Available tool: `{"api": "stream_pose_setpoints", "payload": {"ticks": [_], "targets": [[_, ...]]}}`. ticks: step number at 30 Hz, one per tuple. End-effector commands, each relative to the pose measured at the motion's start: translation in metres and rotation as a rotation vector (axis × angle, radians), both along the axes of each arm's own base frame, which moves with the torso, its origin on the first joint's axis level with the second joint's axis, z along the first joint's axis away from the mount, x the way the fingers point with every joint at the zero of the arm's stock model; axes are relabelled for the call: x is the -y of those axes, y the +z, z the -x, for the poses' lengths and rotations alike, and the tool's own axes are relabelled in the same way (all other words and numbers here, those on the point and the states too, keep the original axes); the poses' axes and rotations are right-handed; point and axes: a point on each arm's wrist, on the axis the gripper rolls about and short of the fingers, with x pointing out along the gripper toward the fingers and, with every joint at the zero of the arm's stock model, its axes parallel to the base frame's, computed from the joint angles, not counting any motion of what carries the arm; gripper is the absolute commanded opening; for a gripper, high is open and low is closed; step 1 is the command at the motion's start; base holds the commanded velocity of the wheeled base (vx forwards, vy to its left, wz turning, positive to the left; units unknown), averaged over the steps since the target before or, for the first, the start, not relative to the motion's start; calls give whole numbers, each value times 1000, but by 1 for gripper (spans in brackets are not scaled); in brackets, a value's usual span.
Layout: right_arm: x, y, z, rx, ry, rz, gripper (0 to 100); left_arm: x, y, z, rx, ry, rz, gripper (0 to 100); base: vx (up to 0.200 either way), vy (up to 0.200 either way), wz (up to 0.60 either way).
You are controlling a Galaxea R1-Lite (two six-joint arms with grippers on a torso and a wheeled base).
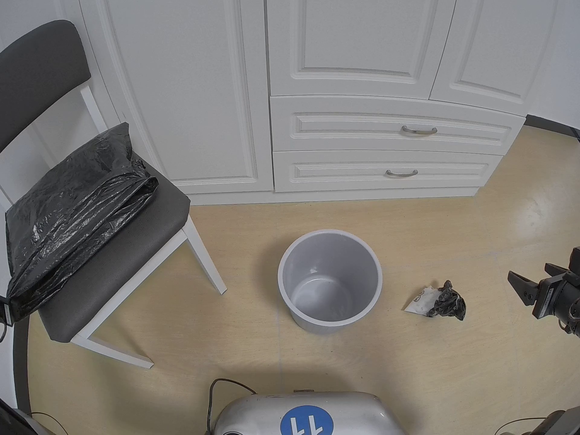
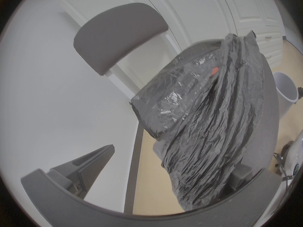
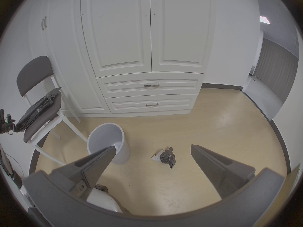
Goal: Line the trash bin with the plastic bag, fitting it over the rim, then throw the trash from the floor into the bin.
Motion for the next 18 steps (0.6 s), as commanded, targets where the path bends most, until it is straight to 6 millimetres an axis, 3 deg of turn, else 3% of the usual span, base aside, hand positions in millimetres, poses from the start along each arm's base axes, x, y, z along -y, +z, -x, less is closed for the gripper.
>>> {"api": "stream_pose_setpoints", "payload": {"ticks": [1,18], "targets": [[0,0,1,4,0,0,100,1,-7,3,-30,4,26,100,0,0,0],[0,0,1,6,1,4,100,2,-15,5,-90,-6,22,100,0,0,0]]}}
